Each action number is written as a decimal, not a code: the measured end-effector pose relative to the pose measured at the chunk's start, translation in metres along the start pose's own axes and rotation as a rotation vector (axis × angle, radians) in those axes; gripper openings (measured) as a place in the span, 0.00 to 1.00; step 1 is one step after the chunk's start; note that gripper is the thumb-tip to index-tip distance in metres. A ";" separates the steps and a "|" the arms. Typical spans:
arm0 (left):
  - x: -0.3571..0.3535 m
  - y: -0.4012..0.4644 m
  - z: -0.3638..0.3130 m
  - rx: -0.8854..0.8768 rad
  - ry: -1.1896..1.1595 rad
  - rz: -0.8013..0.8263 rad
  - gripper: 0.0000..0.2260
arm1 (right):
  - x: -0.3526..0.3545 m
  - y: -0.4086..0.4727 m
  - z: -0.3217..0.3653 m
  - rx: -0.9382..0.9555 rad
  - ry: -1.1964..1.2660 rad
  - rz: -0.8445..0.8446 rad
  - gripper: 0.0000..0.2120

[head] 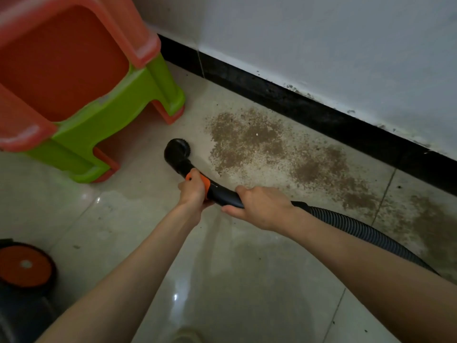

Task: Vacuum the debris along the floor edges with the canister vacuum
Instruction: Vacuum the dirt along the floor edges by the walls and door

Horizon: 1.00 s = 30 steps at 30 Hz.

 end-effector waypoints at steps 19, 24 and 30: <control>-0.023 0.063 -0.048 -0.128 0.108 0.086 0.23 | -0.007 0.042 -0.038 -0.069 0.113 -0.060 0.22; -0.041 0.068 -0.064 -0.189 0.181 0.100 0.23 | -0.008 0.048 -0.047 -0.125 0.215 -0.101 0.23; -0.055 0.084 -0.106 -0.251 0.224 0.087 0.24 | 0.005 0.065 -0.049 -0.118 0.404 -0.170 0.21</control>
Point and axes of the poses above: each hand's wrist, its own y-axis towards the middle knuckle, its own x-axis out of the back of the hand, z = x × y, the point moved 8 cm from there along y, towards the middle knuckle, and after that the axes turned 5 degrees about -x, right-handed, at the moved point
